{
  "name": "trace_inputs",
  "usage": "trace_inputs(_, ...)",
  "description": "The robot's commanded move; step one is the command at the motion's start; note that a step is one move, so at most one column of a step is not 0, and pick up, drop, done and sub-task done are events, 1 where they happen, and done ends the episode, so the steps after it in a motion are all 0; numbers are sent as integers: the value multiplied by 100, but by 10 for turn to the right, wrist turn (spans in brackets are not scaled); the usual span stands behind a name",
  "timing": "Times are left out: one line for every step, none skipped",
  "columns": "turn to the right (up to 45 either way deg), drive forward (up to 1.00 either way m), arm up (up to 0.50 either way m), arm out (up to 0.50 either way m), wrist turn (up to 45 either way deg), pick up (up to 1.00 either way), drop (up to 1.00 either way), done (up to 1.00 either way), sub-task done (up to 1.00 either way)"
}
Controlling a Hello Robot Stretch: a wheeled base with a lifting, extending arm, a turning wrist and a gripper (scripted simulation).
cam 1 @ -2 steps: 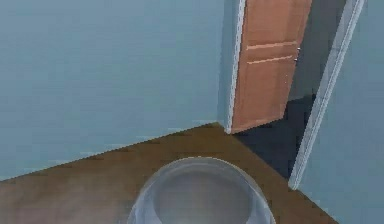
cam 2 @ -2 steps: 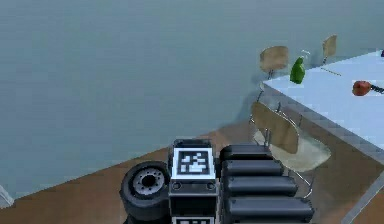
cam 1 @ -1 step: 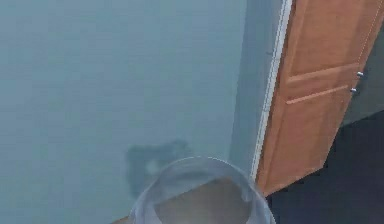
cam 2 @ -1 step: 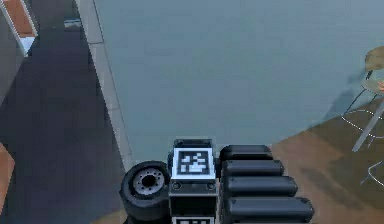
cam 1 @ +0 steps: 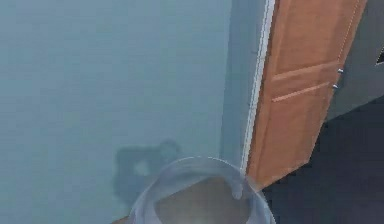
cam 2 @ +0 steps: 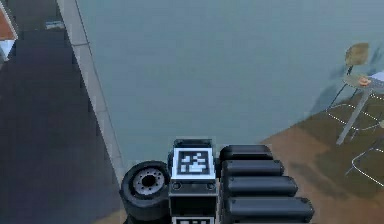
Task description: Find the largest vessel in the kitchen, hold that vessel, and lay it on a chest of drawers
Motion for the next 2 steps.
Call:
trace_inputs(0,35,0,0,0,0,0,0,0)
trace_inputs(450,0,0,0,0,0,0,0,0)
